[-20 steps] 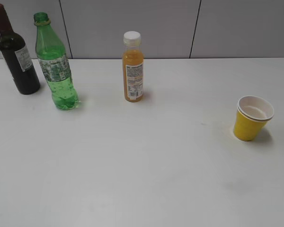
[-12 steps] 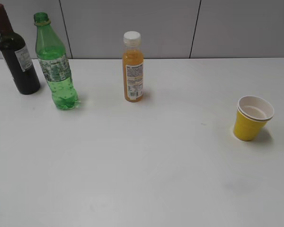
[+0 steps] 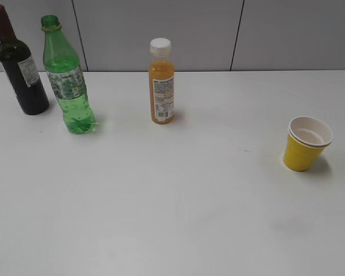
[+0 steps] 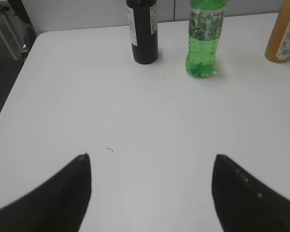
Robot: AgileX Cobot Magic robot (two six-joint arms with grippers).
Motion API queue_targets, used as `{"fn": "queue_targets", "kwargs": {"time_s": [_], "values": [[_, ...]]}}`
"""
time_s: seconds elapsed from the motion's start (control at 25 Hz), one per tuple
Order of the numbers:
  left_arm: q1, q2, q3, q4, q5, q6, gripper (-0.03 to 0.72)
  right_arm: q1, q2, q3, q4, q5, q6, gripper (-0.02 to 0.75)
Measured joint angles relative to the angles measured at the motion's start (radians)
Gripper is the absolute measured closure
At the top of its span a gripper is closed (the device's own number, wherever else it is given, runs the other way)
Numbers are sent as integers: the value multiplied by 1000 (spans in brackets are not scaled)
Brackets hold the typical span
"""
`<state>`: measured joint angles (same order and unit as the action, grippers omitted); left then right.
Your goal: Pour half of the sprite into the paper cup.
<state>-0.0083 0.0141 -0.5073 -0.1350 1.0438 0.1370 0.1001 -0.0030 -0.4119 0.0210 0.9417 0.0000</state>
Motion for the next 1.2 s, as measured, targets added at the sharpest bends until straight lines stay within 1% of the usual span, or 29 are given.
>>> {"fn": "queue_targets", "kwargs": {"time_s": [0.08,0.16,0.6,0.76,0.96,1.2], "values": [[0,0,0,0,0,0,99,0,0,0,0,0,0,76],[0,0,0,0,0,0,99,0,0,0,0,0,0,62],[0,0,0,0,0,0,99,0,49,-17,0,-45,0,61],[0,0,0,0,0,0,99,0,99,-24,1,-184,-51,64],[0,0,0,0,0,0,99,0,204,-22,17,-307,-65,73],[0,0,0,0,0,0,99,0,326,24,105,-497,-116,94]]}}
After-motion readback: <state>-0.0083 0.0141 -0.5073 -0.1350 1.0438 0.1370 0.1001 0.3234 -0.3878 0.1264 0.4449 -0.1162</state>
